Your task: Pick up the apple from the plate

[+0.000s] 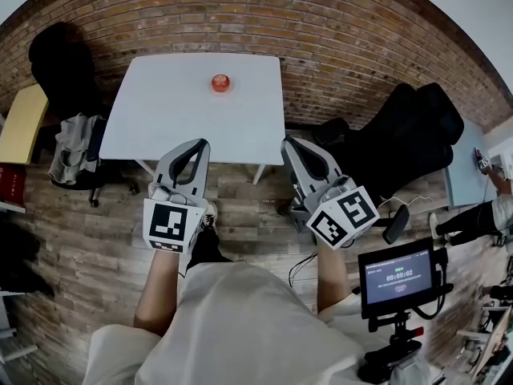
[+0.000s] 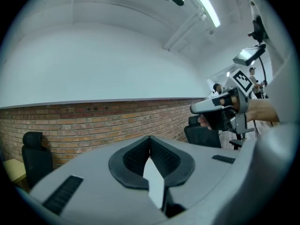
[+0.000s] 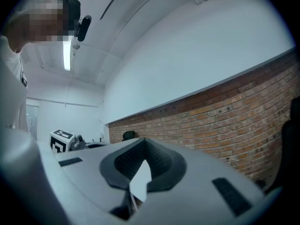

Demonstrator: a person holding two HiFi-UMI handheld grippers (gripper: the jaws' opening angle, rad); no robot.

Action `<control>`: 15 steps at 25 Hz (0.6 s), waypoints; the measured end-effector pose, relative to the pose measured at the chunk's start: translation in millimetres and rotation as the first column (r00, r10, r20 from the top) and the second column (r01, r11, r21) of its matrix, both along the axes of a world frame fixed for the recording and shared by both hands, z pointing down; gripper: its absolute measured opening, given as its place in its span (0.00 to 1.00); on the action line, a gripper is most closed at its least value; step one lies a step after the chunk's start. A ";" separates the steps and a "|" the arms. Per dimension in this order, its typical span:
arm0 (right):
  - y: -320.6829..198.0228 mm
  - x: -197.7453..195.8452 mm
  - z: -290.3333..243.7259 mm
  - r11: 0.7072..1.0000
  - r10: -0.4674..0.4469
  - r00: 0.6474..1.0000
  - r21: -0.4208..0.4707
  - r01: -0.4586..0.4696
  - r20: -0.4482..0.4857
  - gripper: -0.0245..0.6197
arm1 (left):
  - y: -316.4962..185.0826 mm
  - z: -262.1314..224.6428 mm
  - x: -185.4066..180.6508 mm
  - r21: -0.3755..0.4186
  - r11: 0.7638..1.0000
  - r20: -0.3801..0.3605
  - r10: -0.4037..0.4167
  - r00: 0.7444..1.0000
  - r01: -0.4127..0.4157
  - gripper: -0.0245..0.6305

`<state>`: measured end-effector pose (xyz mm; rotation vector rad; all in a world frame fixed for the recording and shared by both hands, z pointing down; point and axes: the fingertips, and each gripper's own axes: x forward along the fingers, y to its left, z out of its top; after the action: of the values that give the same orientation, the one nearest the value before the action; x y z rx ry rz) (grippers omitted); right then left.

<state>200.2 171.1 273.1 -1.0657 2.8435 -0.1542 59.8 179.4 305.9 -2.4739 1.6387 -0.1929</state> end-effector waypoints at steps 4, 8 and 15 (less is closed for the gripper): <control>-34.0 -18.5 -3.1 1.000 0.017 0.999 0.023 -0.016 -0.029 0.04 | -34.5 -4.1 -18.6 0.005 1.000 0.003 0.007 1.000 -0.007 0.05; -70.0 -43.0 -4.7 0.999 0.029 0.998 0.038 -0.027 -0.057 0.04 | -72.4 -5.2 -43.8 0.001 1.000 -0.001 0.003 1.000 -0.003 0.05; -124.4 -66.9 -7.8 0.999 0.027 0.999 0.019 -0.026 -0.042 0.04 | -128.9 -3.8 -72.3 -0.010 1.000 -0.006 0.008 1.000 -0.008 0.05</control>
<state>133.3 46.7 265.3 -1.1158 2.8610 -0.1035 -12.4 50.5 302.1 -2.4903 1.6339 -0.1929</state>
